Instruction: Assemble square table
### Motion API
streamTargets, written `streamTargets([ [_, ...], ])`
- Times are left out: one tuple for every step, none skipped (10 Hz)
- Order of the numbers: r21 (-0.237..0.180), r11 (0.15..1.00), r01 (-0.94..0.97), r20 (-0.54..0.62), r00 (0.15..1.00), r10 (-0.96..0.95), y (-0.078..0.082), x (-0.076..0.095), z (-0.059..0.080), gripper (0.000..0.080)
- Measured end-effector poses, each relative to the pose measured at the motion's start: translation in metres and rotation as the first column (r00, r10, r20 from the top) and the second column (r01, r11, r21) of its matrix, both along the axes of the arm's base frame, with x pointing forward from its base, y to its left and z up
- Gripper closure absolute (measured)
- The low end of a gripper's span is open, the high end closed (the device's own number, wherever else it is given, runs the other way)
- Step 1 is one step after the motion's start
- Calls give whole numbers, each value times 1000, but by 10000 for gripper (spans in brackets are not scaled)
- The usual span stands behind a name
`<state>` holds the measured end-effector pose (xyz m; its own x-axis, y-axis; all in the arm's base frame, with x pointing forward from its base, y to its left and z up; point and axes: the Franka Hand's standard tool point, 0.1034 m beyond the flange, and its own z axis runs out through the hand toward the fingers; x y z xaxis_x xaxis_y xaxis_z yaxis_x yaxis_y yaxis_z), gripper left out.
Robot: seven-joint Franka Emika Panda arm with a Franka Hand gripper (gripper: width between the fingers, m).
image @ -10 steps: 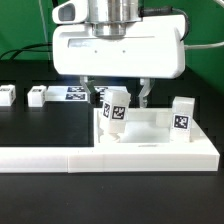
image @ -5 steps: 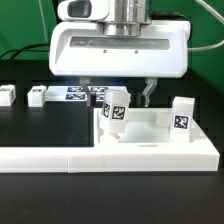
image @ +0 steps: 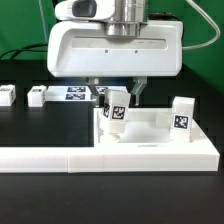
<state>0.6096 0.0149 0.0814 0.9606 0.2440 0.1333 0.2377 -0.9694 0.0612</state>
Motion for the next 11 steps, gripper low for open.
streamTargets([
  [-1, 1000, 2, 2, 1000, -2, -1, 0, 0, 510],
  [-1, 1000, 2, 2, 1000, -2, -2, 0, 0, 510],
  [-1, 1000, 3, 2, 1000, -3, -2, 0, 0, 509],
  [-1, 1000, 4, 0, 1000, -4, -3, 0, 0, 509],
  [5, 1000, 19, -26, 999, -19, -6, 1, -1, 509],
  [12, 998, 62, -36, 997, -62, -9, 4, -1, 509],
  [13, 997, 78, -34, 996, -78, -9, 5, -1, 509],
  [19, 991, 133, -32, 991, -133, -9, 5, -1, 509],
  [35, 975, 221, -30, 975, -220, -10, 6, -1, 509],
  [53, 945, 323, -32, 946, -321, -10, 6, -1, 509],
  [70, 907, 414, -37, 910, -413, -10, 6, -1, 509],
])
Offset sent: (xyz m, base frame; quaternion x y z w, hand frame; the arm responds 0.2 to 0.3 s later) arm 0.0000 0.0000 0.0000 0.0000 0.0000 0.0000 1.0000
